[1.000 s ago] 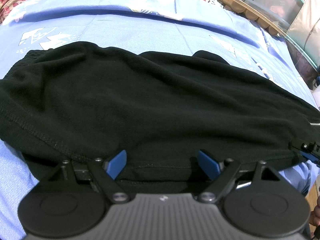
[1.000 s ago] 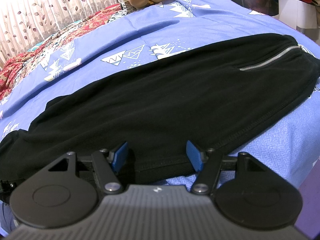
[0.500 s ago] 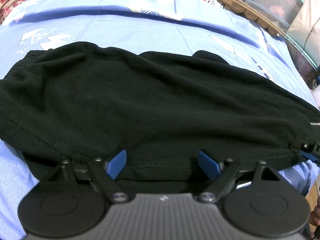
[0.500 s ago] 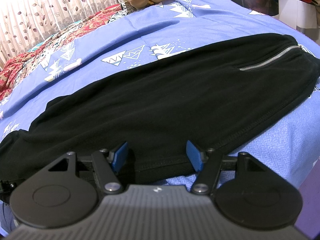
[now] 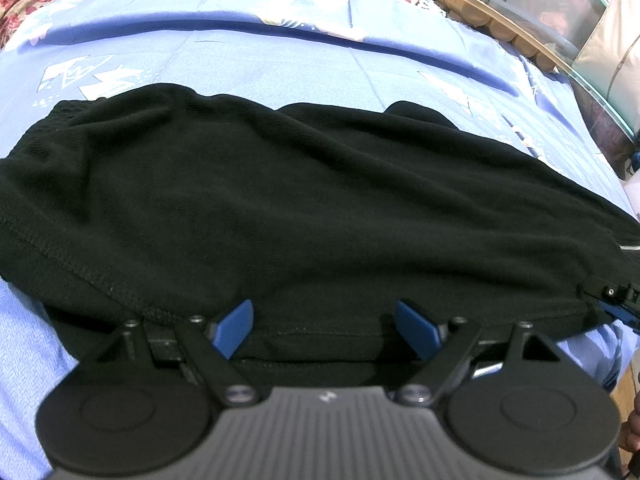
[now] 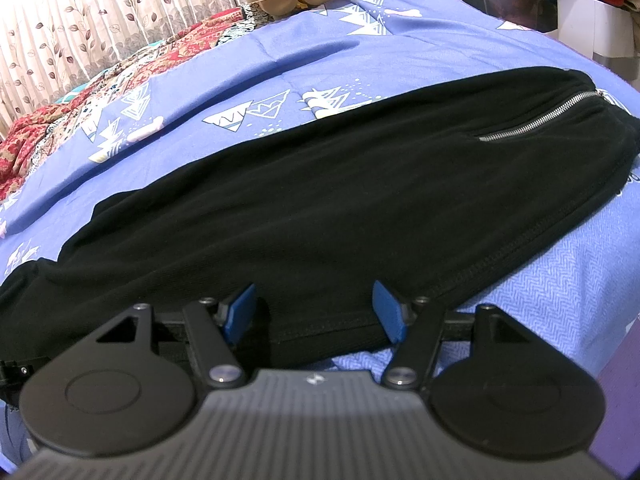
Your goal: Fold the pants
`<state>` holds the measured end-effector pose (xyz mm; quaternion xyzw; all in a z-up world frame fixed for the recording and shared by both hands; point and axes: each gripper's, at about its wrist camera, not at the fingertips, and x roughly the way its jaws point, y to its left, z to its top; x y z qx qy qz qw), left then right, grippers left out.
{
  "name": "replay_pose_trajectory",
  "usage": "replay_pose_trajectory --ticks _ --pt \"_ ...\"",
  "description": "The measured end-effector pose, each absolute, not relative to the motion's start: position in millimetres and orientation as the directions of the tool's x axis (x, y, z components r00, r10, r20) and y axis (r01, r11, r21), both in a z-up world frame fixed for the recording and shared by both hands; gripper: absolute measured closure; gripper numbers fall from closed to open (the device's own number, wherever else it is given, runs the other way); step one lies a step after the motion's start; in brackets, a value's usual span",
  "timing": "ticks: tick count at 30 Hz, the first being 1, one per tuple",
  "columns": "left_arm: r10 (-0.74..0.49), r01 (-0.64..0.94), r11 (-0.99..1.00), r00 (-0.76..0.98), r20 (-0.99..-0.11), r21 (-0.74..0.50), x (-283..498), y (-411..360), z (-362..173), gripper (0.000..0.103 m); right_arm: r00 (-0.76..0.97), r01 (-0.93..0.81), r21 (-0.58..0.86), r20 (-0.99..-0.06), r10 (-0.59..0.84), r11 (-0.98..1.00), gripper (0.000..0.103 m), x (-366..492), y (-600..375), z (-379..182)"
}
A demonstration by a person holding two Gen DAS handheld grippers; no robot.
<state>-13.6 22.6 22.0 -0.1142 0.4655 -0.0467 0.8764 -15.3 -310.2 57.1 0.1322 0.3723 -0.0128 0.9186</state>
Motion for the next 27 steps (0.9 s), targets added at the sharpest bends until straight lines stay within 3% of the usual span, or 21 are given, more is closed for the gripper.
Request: replay_pose_trajectory --ticks 13,18,27 --pt "-0.204 -0.004 0.965 0.616 -0.761 -0.262 -18.3 19.1 48.5 0.022 0.808 0.053 0.179 -0.585 0.063 0.982 0.038 -26.8 -300.4 77.6" --pt "-0.166 -0.056 0.972 0.532 -0.831 -0.23 -6.6 19.9 24.4 0.023 0.723 0.101 0.236 -0.685 0.092 0.967 0.038 -14.6 -312.1 54.0" --pt "-0.148 -0.048 0.978 0.538 -0.83 -0.205 -2.1 11.1 23.0 0.022 0.728 0.097 0.257 -0.677 0.107 0.962 0.037 -13.9 -315.5 52.0"
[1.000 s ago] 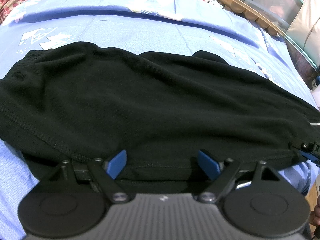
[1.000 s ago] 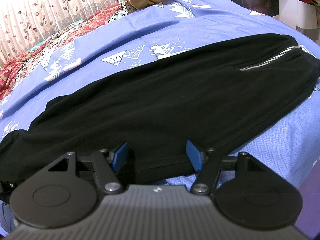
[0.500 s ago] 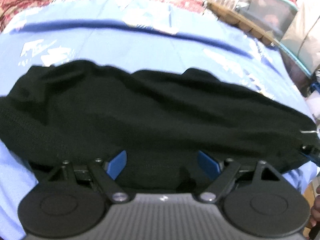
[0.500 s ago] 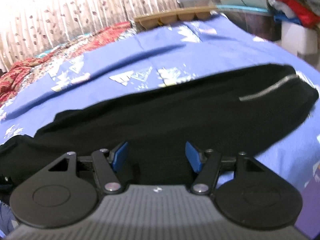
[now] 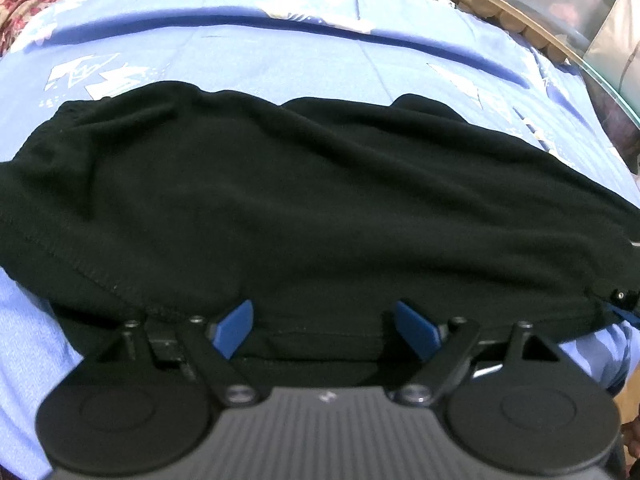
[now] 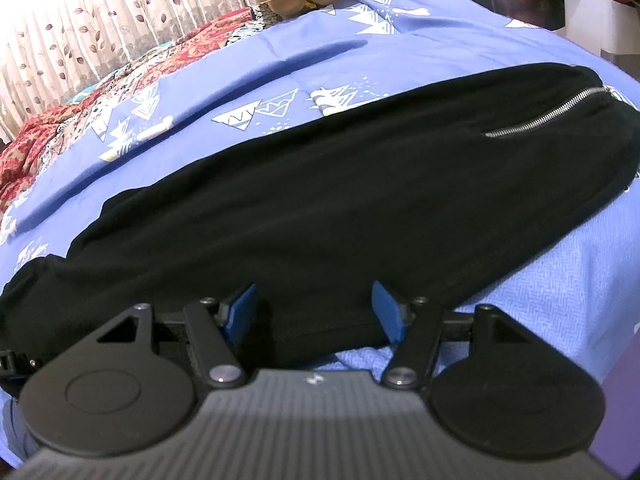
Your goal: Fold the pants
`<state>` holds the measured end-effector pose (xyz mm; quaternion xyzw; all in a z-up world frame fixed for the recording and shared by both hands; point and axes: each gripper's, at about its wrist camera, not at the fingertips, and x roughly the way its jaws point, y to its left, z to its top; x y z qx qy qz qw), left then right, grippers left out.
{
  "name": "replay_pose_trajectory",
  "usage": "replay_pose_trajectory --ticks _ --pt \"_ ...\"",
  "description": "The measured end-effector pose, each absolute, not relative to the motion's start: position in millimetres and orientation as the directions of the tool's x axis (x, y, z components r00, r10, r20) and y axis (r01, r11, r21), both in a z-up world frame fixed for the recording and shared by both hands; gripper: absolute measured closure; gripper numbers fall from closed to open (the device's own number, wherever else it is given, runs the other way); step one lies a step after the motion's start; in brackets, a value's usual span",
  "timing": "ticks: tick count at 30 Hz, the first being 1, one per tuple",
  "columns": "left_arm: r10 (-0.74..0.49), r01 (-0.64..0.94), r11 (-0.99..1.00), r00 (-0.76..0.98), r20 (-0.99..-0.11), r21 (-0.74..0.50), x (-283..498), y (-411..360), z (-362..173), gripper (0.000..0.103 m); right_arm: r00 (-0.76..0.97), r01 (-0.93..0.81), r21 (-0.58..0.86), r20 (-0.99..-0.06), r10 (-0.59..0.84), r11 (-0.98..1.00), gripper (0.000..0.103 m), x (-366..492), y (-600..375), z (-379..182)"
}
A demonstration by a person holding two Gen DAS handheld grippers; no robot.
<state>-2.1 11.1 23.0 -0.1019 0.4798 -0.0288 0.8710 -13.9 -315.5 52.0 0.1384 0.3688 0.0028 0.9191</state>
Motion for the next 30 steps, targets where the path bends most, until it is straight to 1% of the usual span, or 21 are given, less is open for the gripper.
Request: replay_pose_trajectory --ticks 30 --pt "-0.152 -0.051 0.976 0.541 -0.827 -0.212 -9.1 15.2 24.8 0.021 0.729 0.097 0.257 -0.676 0.108 0.961 0.037 -14.1 -318.2 51.7"
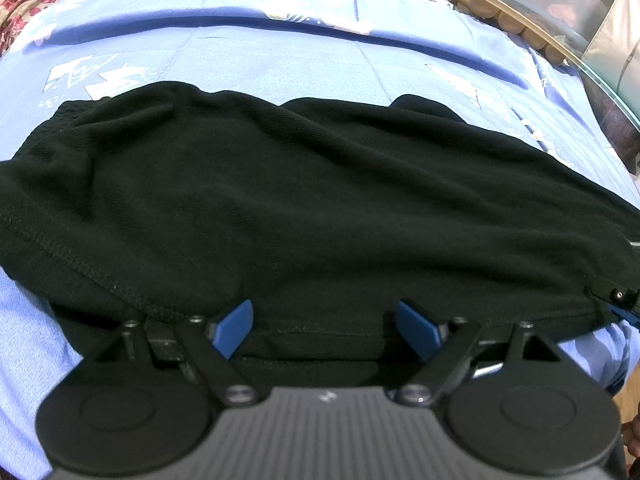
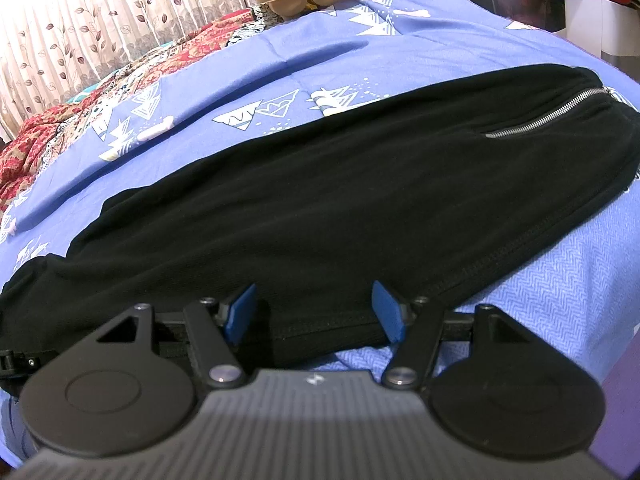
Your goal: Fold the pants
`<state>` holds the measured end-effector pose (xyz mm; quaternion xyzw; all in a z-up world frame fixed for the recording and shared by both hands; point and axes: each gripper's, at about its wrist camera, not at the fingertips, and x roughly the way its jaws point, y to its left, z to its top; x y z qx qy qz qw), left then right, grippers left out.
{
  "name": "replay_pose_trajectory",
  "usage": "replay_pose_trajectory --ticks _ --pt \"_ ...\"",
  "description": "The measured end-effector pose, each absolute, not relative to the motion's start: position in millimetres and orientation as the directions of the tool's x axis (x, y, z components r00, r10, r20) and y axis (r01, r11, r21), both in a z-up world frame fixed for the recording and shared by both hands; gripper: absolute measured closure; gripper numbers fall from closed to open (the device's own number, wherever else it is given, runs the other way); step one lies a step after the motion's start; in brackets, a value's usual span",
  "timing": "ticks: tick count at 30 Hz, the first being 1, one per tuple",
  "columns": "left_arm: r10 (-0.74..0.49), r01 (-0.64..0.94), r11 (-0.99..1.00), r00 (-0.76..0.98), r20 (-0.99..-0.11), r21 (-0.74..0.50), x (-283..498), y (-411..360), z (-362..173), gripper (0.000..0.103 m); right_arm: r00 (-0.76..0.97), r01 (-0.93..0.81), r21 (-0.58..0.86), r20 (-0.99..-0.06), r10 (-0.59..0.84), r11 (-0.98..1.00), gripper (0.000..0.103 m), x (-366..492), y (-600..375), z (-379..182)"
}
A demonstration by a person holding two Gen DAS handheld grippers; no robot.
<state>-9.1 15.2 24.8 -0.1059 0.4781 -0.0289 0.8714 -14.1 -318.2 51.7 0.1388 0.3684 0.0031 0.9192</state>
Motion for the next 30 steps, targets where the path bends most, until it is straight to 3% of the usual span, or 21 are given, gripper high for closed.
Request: replay_pose_trajectory --ticks 30 --pt "-0.156 -0.043 0.976 0.541 -0.826 -0.212 -11.6 16.2 27.8 0.022 0.761 0.101 0.252 -0.642 0.088 0.963 0.038 -18.5 -323.7 60.7"
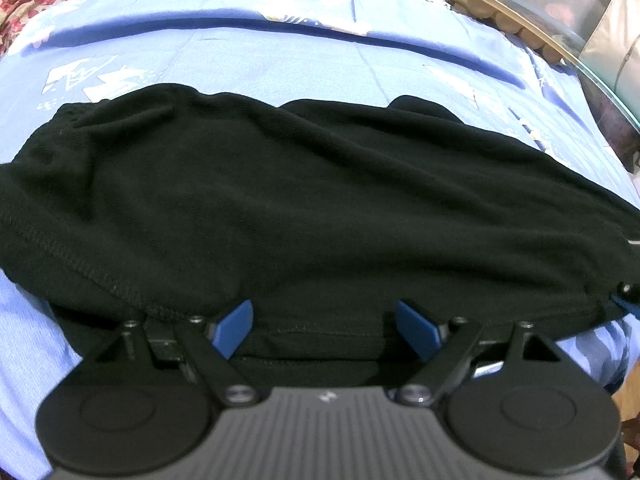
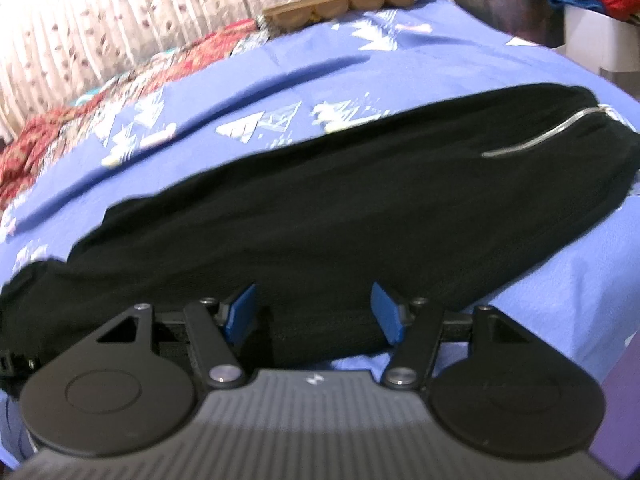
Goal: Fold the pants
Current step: 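Grasp the pants leg cuff by the zipper with the right gripper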
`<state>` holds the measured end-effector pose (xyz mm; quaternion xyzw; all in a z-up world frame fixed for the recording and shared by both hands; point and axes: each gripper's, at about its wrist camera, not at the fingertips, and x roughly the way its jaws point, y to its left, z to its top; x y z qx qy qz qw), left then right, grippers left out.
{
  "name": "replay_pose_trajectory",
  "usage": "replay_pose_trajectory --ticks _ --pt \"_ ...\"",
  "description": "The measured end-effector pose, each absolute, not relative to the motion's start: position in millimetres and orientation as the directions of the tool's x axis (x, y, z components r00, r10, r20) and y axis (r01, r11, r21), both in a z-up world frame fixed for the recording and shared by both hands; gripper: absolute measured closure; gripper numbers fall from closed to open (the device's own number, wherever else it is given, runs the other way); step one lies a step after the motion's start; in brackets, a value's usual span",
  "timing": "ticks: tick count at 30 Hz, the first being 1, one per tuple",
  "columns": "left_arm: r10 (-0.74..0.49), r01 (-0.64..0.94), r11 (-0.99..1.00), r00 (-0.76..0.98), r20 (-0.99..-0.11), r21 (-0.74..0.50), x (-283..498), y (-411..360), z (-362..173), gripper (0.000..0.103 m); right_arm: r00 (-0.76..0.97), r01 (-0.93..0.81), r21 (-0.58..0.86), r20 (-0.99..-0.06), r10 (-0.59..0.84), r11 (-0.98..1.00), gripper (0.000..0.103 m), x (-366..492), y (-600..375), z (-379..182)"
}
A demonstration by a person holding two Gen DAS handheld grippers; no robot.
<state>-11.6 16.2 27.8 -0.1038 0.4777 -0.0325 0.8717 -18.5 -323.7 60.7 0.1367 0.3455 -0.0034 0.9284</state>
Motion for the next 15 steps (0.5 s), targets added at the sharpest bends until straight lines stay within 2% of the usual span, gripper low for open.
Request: replay_pose_trajectory --ticks 5,9,15 --pt "-0.168 -0.007 0.977 0.591 -0.789 -0.213 -20.4 14.5 54.1 0.022 0.81 0.163 0.28 -0.585 0.034 0.946 0.038 -21.2 -351.6 76.4" --pt "-0.222 0.025 0.964 0.622 -0.751 -0.265 -14.6 9.2 73.5 0.022 0.833 0.252 0.29 -0.55 -0.055 0.923 0.038 -21.3 -389.2 87.7" --pt "-0.282 0.09 0.954 0.589 -0.757 -0.285 14.6 -20.8 77.0 0.024 0.839 0.379 0.445 -0.535 -0.099 0.811 0.037 -22.6 -477.5 86.7"
